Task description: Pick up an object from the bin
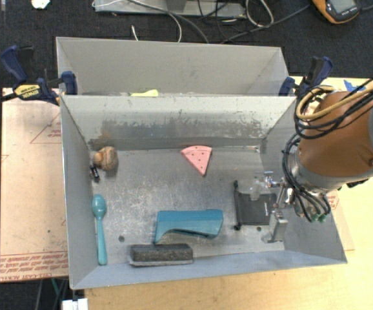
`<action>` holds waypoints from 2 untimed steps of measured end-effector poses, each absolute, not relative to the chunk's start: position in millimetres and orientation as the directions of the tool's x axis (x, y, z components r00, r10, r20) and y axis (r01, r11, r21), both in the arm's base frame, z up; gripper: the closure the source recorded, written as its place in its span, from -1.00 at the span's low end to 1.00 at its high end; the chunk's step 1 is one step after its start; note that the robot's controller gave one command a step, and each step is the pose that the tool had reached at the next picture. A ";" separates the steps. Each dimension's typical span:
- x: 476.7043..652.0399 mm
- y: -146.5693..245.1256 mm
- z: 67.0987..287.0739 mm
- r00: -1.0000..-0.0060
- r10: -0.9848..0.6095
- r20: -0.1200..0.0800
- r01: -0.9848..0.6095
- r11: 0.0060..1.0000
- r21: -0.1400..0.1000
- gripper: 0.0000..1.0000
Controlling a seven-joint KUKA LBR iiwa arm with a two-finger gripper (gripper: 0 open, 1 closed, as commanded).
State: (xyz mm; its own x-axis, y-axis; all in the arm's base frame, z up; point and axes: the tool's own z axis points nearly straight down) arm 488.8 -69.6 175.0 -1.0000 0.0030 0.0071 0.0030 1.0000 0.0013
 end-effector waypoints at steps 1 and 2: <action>490.7 -69.4 178.3 -1.000 0.000 0.000 0.000 1.000 0.000 -1.00; 505.5 -53.0 110.7 -1.000 -0.029 -0.006 -0.029 1.000 0.000 -1.00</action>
Offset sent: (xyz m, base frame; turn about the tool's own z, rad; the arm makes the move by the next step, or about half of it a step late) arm 0.0221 0.0260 -0.1050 -0.0479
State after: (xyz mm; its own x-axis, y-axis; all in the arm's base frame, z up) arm 505.5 -53.0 110.7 -0.9996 -0.0294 -0.0055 -0.0294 0.9996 -0.0001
